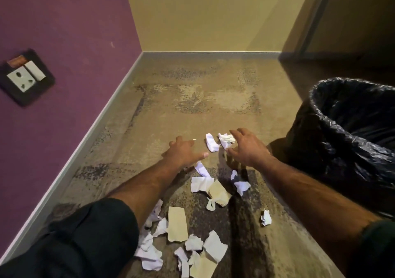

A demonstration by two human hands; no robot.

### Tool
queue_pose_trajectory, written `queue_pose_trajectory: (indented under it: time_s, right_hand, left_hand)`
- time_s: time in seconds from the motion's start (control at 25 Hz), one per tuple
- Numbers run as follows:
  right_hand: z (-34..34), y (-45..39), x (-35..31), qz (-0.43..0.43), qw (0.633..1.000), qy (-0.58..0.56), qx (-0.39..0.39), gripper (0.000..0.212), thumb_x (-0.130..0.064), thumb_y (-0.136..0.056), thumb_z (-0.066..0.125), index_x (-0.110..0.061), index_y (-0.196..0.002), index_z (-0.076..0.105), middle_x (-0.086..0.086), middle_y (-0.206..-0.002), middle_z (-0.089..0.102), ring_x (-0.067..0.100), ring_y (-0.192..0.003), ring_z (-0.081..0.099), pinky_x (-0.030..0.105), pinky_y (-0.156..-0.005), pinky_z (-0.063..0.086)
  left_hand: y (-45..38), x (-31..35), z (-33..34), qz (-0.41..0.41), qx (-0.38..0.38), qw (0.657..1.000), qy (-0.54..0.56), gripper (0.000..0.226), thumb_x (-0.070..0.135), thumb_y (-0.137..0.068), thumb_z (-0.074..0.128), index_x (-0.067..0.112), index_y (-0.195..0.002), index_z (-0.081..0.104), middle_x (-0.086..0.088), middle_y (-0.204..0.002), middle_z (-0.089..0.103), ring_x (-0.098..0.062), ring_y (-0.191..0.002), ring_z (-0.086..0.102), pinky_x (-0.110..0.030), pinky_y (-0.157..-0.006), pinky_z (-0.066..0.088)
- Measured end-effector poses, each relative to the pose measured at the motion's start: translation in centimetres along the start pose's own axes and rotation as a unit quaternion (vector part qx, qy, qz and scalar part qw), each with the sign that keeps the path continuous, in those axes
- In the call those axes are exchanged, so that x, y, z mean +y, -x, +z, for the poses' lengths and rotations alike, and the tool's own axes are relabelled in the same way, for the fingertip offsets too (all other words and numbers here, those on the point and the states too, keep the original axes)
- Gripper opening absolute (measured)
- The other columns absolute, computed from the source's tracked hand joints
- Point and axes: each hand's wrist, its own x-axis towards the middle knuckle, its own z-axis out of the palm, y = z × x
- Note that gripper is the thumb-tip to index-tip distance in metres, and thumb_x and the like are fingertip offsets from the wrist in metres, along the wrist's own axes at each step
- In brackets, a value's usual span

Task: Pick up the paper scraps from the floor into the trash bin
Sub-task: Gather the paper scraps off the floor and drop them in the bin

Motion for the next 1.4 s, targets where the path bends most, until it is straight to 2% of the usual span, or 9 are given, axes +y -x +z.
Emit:
queue_pose_trajectory:
  time_s: [0.2, 0.52, 0.6, 0.72, 0.92, 1.08, 1.24, 1.32, 1.4]
  right_hand:
    - [2.4, -3.6, -0.6, 0.080, 0.993, -0.072, -0.053, 0.086, -0.049, -0.086, 0.068, -0.010, -0.152, 0.029, 0.019, -0.153, 0.034, 0.039, -0.136, 0.041, 0.044, -0.107, 0.040]
    - [4.0, -8.6, -2.7, 0.090, 0.987, -0.103, -0.089, 0.094, -0.059, -0.081, 0.071, -0.010, -0.152, 0.032, 0.022, -0.152, 0.037, 0.040, -0.138, 0.040, 0.043, -0.110, 0.039]
    - [5.2, -8.5, -3.9, 0.049, 0.990, -0.082, -0.104, 0.078, -0.059, -0.083, 0.067, -0.016, -0.145, 0.045, 0.021, -0.145, 0.048, 0.039, -0.135, 0.045, 0.042, -0.107, 0.041]
    - [7.0, -7.4, -4.6, 0.027, 0.995, -0.053, -0.082, 0.041, -0.053, -0.083, 0.056, -0.028, -0.114, 0.066, 0.014, -0.120, 0.060, 0.037, -0.114, 0.056, 0.039, -0.094, 0.047]
    - [6.7, -3.7, -3.4, -0.046, 0.997, 0.008, -0.059, 0.026, -0.028, -0.093, 0.058, -0.026, -0.116, 0.070, 0.008, -0.122, 0.057, 0.033, -0.113, 0.058, 0.039, -0.091, 0.052]
    - [5.3, -1.0, -0.4, -0.082, 0.989, 0.058, -0.109, 0.036, -0.021, -0.087, 0.063, -0.031, -0.121, 0.066, 0.004, -0.124, 0.052, 0.031, -0.114, 0.056, 0.039, -0.088, 0.051]
    - [4.4, 3.1, 1.0, -0.119, 0.980, 0.068, -0.141, 0.041, -0.046, -0.098, 0.047, -0.029, -0.135, 0.056, 0.005, -0.139, 0.046, 0.031, -0.123, 0.050, 0.044, -0.101, 0.046]
    - [3.9, 4.9, 1.2, -0.124, 0.972, 0.079, -0.184, 0.062, -0.065, -0.090, 0.050, -0.028, -0.140, 0.050, 0.005, -0.143, 0.041, 0.031, -0.126, 0.047, 0.045, -0.104, 0.045]
    - [3.5, 6.0, 1.4, -0.138, 0.956, 0.129, -0.226, 0.080, -0.066, -0.080, 0.065, -0.030, -0.147, 0.040, 0.004, -0.149, 0.033, 0.032, -0.129, 0.044, 0.043, -0.105, 0.044]
  left_hand:
    - [0.4, -1.3, 2.8, -0.050, -0.026, 0.998, 0.008, 0.110, 0.096, -0.069, 0.038, 0.032, -0.157, 0.026, -0.015, -0.168, 0.002, -0.045, -0.153, 0.004, -0.061, -0.120, 0.016]
    - [4.9, 0.7, 4.8, 0.004, -0.025, 0.998, 0.064, 0.101, 0.084, -0.073, 0.056, 0.031, -0.155, 0.029, -0.013, -0.161, 0.022, -0.040, -0.147, 0.021, -0.053, -0.116, 0.029]
    - [5.8, 1.1, 5.3, 0.023, -0.012, 0.996, 0.090, 0.100, 0.076, -0.075, 0.064, 0.030, -0.154, 0.025, -0.011, -0.159, 0.025, -0.038, -0.145, 0.023, -0.051, -0.113, 0.031]
    - [6.3, 1.7, 6.3, 0.045, -0.011, 0.994, 0.101, 0.106, 0.076, -0.069, 0.068, 0.029, -0.153, 0.025, -0.007, -0.154, 0.032, -0.035, -0.142, 0.028, -0.052, -0.111, 0.035]
    - [7.2, 2.3, 8.0, 0.111, 0.028, 0.991, 0.063, 0.076, 0.051, -0.074, 0.077, 0.021, -0.136, 0.046, -0.005, -0.139, 0.047, -0.034, -0.131, 0.042, -0.049, -0.105, 0.043]
    - [8.1, 2.8, 8.1, 0.150, 0.004, 0.989, 0.013, 0.071, 0.034, -0.081, 0.077, 0.019, -0.141, 0.044, -0.010, -0.146, 0.042, -0.037, -0.133, 0.038, -0.048, -0.106, 0.041]
    - [9.2, 2.8, 7.8, 0.178, 0.005, 0.982, -0.066, 0.064, 0.035, -0.082, 0.078, 0.021, -0.137, 0.048, -0.010, -0.144, 0.038, -0.036, -0.134, 0.037, -0.048, -0.100, 0.043]
    - [9.1, 2.9, 7.1, 0.166, 0.016, 0.981, -0.096, 0.083, 0.043, -0.077, 0.081, 0.026, -0.146, 0.038, -0.010, -0.153, 0.031, -0.036, -0.143, 0.030, -0.051, -0.107, 0.038]
    - [8.0, 2.6, 6.3, 0.099, -0.012, 0.990, -0.103, 0.119, 0.052, -0.068, 0.086, 0.029, -0.158, 0.011, -0.012, -0.168, 0.000, -0.039, -0.154, 0.000, -0.062, -0.116, 0.021]
